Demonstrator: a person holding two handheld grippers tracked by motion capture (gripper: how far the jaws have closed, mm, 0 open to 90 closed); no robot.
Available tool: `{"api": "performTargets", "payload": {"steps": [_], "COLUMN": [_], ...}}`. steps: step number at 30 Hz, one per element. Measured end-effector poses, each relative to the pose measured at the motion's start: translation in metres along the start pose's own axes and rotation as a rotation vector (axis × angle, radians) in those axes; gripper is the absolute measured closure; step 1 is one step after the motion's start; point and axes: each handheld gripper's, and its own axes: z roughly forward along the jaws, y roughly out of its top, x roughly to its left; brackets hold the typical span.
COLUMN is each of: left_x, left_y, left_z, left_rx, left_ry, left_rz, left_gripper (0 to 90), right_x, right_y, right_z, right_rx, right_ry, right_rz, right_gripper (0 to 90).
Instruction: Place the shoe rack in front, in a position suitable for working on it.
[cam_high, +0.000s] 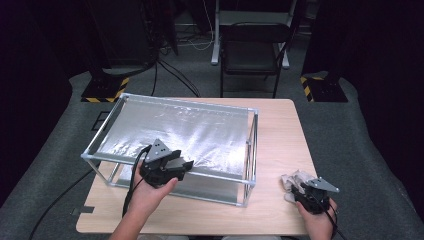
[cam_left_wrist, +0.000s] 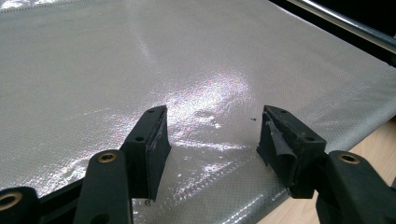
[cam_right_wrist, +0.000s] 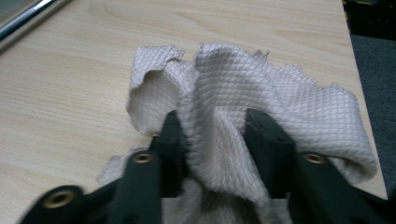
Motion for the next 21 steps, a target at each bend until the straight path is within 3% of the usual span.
{"api": "performTargets", "payload": {"steps": [3,4,5,6,7,8,9,12,14,21], "left_x": [0.001,0.001,0.000,0.000,-0.001,-0.001,-0.002,-0.001,-0.002,-0.003], "left_y": [0.000,0.000,0.000,0.000,0.000,0.000,0.000,0.001,0.001,0.000], "left_z": [0.000,0.000,0.001,0.001,0.002,0.002,0.002,0.002,0.003,0.003], "left_rx": [0.014,0.013,0.000,-0.002,-0.003,-0.002,-0.001,0.003,-0.006,-0.014], "left_ry": [-0.017,-0.015,-0.006,-0.006,-0.007,-0.007,-0.006,-0.018,-0.017,-0.016], "left_rz": [-0.003,-0.002,0.000,0.002,-0.003,-0.004,-0.003,0.009,0.008,0.010], "left_gripper": [42.0,42.0,42.1,42.1,42.1,42.1,42.1,42.6,43.8,44.7], "right_x": [0.004,0.008,0.009,0.012,0.017,0.020,0.025,0.036,0.047,0.082], "right_y": [0.002,0.002,0.004,0.006,0.006,0.009,0.010,0.016,0.023,0.038], "right_z": [0.000,0.005,0.003,0.004,0.008,0.006,0.006,0.008,0.007,0.020], "right_rx": [0.020,-0.038,0.012,0.015,-0.033,0.013,0.012,-0.021,-0.030,-0.056], "right_ry": [0.044,0.029,0.077,0.096,0.078,0.125,0.137,0.185,0.250,0.353], "right_rz": [-0.033,-0.020,-0.028,-0.019,-0.025,-0.027,-0.029,-0.058,-0.063,-0.109], "right_gripper": [76.0,77.2,78.0,78.5,78.7,78.7,78.8,79.1,79.0,77.8]}}
